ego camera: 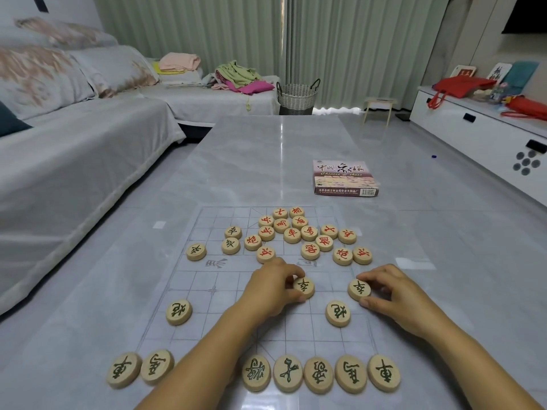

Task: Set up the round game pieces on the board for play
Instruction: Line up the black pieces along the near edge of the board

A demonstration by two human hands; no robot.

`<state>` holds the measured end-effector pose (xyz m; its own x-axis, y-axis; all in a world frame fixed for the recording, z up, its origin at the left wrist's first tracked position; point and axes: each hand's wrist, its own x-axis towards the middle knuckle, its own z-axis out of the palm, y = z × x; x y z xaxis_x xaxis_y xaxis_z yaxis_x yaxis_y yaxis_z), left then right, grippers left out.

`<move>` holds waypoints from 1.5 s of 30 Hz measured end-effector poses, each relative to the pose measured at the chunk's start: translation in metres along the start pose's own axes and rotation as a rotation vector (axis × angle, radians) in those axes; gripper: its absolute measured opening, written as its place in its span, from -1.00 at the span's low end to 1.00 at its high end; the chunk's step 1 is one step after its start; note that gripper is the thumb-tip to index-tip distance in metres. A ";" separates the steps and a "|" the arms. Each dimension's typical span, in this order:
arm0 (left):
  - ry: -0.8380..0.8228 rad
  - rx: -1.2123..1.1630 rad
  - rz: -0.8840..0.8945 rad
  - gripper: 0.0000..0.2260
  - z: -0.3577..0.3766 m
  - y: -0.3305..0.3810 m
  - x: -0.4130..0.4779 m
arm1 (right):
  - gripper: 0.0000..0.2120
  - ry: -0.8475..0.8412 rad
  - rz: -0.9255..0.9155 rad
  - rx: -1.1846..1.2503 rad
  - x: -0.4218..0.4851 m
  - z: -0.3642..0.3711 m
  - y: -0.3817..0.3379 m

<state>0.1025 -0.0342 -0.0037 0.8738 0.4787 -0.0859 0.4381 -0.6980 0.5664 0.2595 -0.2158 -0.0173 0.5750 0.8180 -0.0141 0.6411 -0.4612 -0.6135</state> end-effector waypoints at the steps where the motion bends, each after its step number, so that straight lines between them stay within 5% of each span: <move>1: -0.005 0.007 0.004 -0.61 0.000 0.001 0.000 | -0.61 -0.002 0.001 -0.004 0.000 0.000 0.000; 27: -0.015 -0.012 0.037 -0.49 0.004 0.005 -0.006 | -0.65 -0.016 -0.007 0.001 -0.004 -0.003 -0.001; 31: 0.213 -0.092 0.020 -0.63 -0.038 -0.027 -0.011 | -0.47 -0.045 0.013 0.042 -0.005 -0.008 -0.004; 33: 0.338 -0.062 -0.101 -0.70 -0.067 -0.062 -0.009 | -0.24 -0.029 0.022 0.096 -0.006 -0.010 -0.006; 35: 0.383 0.029 -0.269 -0.72 -0.088 -0.099 -0.008 | -0.21 -0.012 0.028 0.111 -0.005 -0.010 -0.005; 37: 0.319 0.130 -0.370 -0.68 -0.097 -0.123 -0.006 | -0.40 -0.004 0.031 0.153 -0.006 -0.009 -0.009; 42: 0.160 0.230 -0.327 -0.63 -0.096 -0.127 -0.002 | -0.50 0.082 0.020 0.251 -0.007 -0.017 -0.010; 45: 0.169 0.153 -0.338 -0.65 -0.098 -0.128 -0.013 | -0.34 0.132 -0.080 0.212 -0.002 -0.023 -0.035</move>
<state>0.0147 0.1010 0.0048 0.6341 0.7664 -0.1031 0.7319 -0.5518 0.3999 0.2475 -0.2094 0.0228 0.5970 0.7906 0.1359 0.5744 -0.3030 -0.7604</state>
